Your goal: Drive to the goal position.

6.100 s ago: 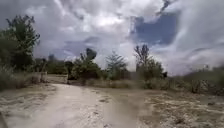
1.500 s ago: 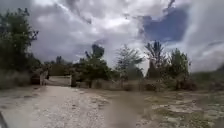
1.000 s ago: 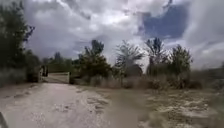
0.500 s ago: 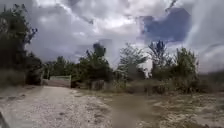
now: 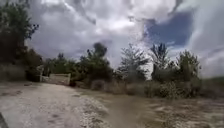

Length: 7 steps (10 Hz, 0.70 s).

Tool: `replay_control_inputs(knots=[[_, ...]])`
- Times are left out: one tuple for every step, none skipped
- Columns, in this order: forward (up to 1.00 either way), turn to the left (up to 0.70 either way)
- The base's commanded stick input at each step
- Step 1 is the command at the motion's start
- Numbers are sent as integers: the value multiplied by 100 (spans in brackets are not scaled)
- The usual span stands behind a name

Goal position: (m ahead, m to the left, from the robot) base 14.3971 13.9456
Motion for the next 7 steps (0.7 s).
replay_control_inputs(knots=[[30,5],[30,15],[30,15],[30,15],[30,15],[30,15],[30,15]])
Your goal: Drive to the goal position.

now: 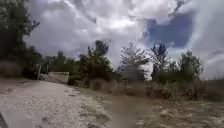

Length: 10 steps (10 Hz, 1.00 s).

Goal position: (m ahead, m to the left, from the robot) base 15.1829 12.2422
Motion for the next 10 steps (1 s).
replay_control_inputs(knots=[[30,15],[30,15],[30,15],[30,15],[30,15],[30,15],[30,15],[30,15],[30,15],[30,15]])
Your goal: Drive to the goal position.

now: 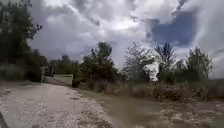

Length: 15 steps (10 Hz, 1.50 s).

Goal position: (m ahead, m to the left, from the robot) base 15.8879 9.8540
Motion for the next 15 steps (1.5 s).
replay_control_inputs(knots=[[30,13],[62,12],[100,10],[100,7],[100,4],[100,1],[100,0],[100,0],[100,6],[100,15],[100,24],[100,33],[100,40],[100,40],[100,40]])
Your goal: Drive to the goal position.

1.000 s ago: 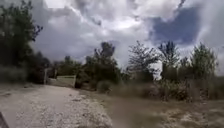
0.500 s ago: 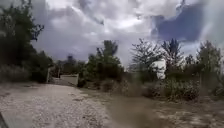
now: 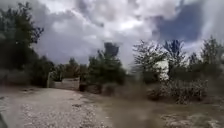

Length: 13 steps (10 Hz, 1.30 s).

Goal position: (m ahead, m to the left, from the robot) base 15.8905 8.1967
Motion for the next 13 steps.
replay_control_inputs(knots=[[100,40],[100,40],[100,40],[100,40],[100,31],[100,11],[100,12],[100,37],[100,39],[100,40],[100,40],[100,33],[100,6]])
